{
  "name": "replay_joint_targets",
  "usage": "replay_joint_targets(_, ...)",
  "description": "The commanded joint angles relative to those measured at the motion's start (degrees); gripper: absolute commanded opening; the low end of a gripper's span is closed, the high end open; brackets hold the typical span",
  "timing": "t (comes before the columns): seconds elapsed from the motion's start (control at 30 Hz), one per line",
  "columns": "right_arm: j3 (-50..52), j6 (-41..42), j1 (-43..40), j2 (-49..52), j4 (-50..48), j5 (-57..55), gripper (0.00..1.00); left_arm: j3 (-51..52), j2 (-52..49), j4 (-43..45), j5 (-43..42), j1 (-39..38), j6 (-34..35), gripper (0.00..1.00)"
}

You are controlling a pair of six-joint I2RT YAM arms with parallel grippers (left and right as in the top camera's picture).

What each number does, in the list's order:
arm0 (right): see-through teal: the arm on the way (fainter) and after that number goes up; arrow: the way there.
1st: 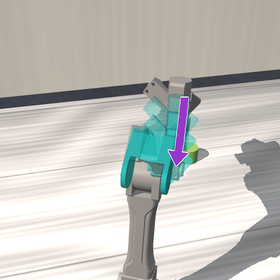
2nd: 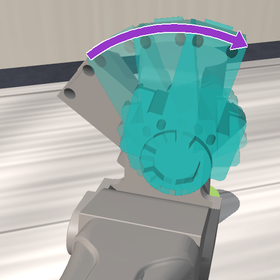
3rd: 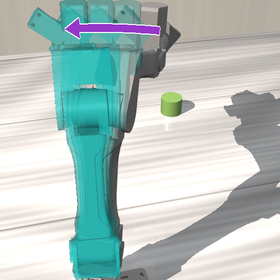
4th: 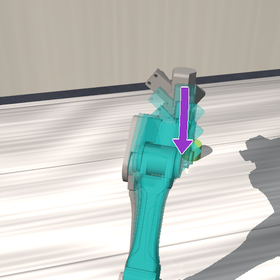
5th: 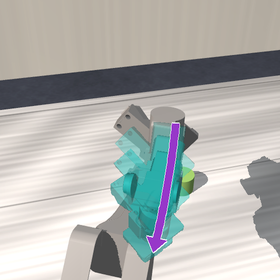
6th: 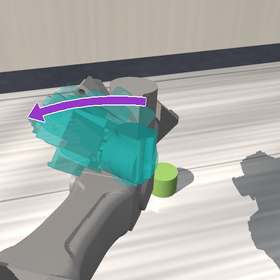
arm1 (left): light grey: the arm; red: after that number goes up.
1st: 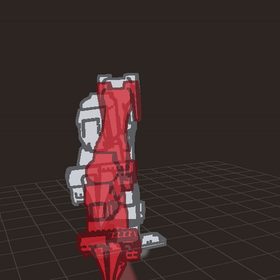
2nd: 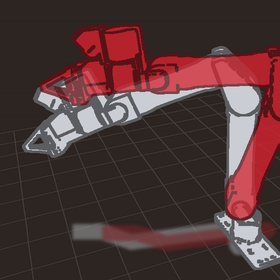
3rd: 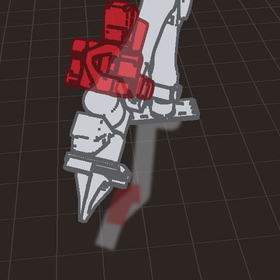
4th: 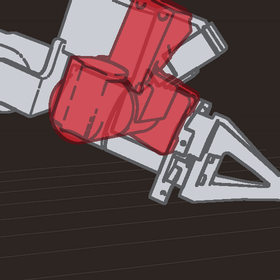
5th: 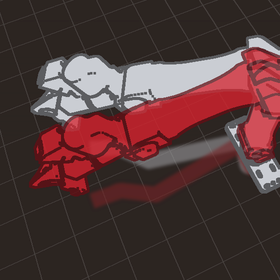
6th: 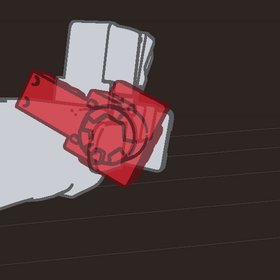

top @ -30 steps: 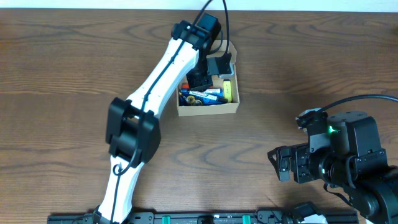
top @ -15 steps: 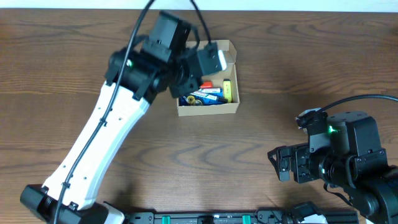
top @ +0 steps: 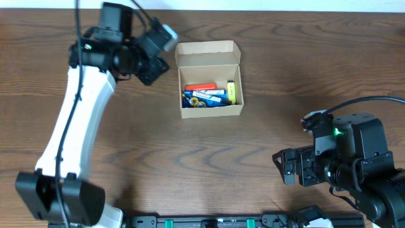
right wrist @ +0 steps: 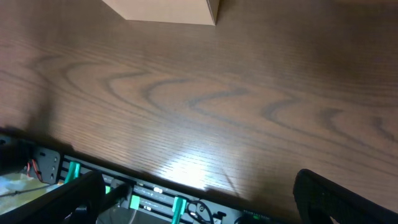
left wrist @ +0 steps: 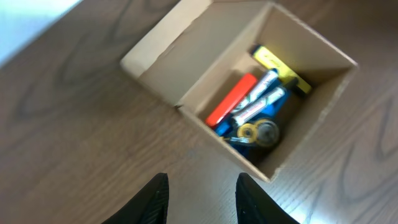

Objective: Pack container

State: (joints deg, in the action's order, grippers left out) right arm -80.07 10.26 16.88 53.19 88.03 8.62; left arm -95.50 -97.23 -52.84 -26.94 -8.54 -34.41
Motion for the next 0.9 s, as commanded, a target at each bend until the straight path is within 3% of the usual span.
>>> replay_joint_targets(0.0,0.0,0.6,-0.5,0.1,-0.9,0.5,0.99,-0.5,-3.9,1.0,-7.0,2.4,5.0,0.36)
replay_joint_targets(0.3,0.3,1.6,-0.5,1.0,-10.0,0.7,0.99,-0.5,-15.7,7.5,-9.3,4.2,13.7,0.27)
replay_joint_targets(0.37,1.0,4.2,-0.5,2.4,-13.3,-2.6,0.80,-0.5,-17.6,9.8,-9.6,4.1,16.3,0.25)
replay_joint_targets(0.47,2.8,8.0,-0.6,5.7,-18.3,-8.0,0.34,-0.5,-19.8,14.0,-9.6,4.5,21.7,0.22)
replay_joint_targets(0.57,5.2,8.9,-1.9,11.0,-24.5,-8.0,0.05,-0.5,-21.5,16.7,-9.6,5.3,26.1,0.18)
replay_joint_targets(0.73,7.0,9.0,-5.4,22.9,-32.7,-4.1,0.01,-0.5,-23.8,17.8,-10.6,7.0,29.6,0.18)
replay_joint_targets(0.87,7.0,9.0,-9.4,32.8,-41.7,4.0,0.01,-0.5,-24.4,18.9,-10.6,7.1,32.3,0.09)
